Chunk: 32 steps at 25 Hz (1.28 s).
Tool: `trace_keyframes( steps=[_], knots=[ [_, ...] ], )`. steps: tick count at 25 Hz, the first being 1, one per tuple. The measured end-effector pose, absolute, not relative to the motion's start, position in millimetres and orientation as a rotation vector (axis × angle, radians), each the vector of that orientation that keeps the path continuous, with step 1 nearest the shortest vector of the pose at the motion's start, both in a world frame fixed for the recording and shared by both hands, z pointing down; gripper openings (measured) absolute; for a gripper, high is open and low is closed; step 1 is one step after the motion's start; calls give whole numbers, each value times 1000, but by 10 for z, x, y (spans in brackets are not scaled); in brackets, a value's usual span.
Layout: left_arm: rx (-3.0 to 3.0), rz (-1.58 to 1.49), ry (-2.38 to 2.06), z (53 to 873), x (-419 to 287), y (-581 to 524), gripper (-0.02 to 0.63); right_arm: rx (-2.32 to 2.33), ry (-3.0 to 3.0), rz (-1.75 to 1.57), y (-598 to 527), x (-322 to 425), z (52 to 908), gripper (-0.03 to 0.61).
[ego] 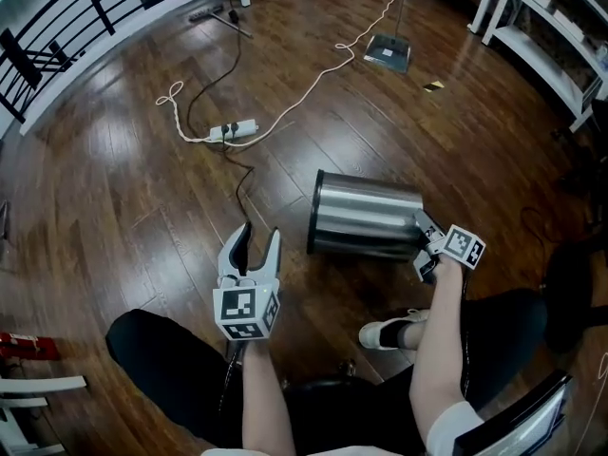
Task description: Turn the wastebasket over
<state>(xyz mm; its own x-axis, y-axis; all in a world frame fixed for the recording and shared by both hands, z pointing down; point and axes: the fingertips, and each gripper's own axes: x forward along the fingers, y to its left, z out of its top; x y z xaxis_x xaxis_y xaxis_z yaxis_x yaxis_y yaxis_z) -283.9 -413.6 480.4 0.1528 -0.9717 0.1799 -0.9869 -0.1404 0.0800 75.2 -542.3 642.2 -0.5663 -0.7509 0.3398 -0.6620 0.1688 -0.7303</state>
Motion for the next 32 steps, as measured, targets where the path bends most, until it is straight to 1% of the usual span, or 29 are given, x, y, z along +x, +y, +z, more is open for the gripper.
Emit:
trace_keyframes(
  steps=[1, 2, 8, 10, 11, 12, 13, 14, 15, 16, 17, 21, 22, 24, 25, 26, 27, 29, 32],
  knots=[
    [2246, 131, -1923, 4824, -2812, -4167, 235, -1396, 2301, -1358, -5428, 765, 6430, 94],
    [2250, 138, -1912, 4853, -2776, -4199, 235, -1391, 2297, -1352, -5435, 756, 6428, 86],
    [2269, 218, -1784, 5220, -2497, -4506, 234, -1381, 2300, -1353, -5468, 693, 6428, 87],
    [2278, 224, -1720, 5350, -2366, -4640, 235, -1432, 2366, -1300, -5490, 696, 6417, 87],
    [2291, 217, -1680, 5409, -2280, -4709, 250, -1468, 2415, -1258, -5501, 705, 6407, 91],
    [2300, 208, -1639, 5472, -2198, -4777, 272, -1500, 2468, -1220, -5506, 711, 6397, 119],
    [2297, 199, -1603, 5542, -2136, -4845, 285, -1523, 2521, -1193, -5507, 709, 6387, 195],
    [2278, 184, -1582, 5618, -2109, -4915, 295, -1539, 2576, -1175, -5505, 695, 6376, 255],
    [2244, 157, -1576, 5701, -2119, -4984, 295, -1547, 2635, -1165, -5496, 669, 6366, 259],
    [2198, 121, -1579, 5796, -2154, -5043, 281, -1547, 2705, -1159, -5480, 627, 6354, 259],
    [2149, 88, -1581, 5906, -2194, -5082, 247, -1539, 2785, -1149, -5458, 572, 6339, 259],
    [2036, 64, -1526, 6317, -2175, -5024, 241, -1544, 3040, -1105, -5343, 478, 6305, 259],
    [2031, 65, -1516, 6371, -2136, -4996, 223, -1585, 3052, -1139, -5309, 526, 6346, 259],
    [2018, 4, -1506, 6402, -2086, -4967, 155, -1644, 3051, -1231, -5248, 607, 6451, 258],
    [1996, -54, -1502, 6402, -2091, -4964, 126, -1637, 3054, -1269, -5222, 609, 6488, 248],
    [1968, -111, -1494, 6408, -2109, -4960, 119, -1610, 3053, -1302, -5199, 590, 6507, 234],
    [1945, -152, -1482, 6420, -2128, -4954, 114, -1581, 3047, -1332, -5178, 567, 6514, 182],
    [1931, -169, -1458, 6438, -2143, -4944, 106, -1545, 3036, -1377, -5146, 550, 6521, 175],
    [1950, -101, -1456, 6437, -2140, -4936, 96, -1493, 2989, -1418, -5134, 560, 6537, 155]
  ],
)
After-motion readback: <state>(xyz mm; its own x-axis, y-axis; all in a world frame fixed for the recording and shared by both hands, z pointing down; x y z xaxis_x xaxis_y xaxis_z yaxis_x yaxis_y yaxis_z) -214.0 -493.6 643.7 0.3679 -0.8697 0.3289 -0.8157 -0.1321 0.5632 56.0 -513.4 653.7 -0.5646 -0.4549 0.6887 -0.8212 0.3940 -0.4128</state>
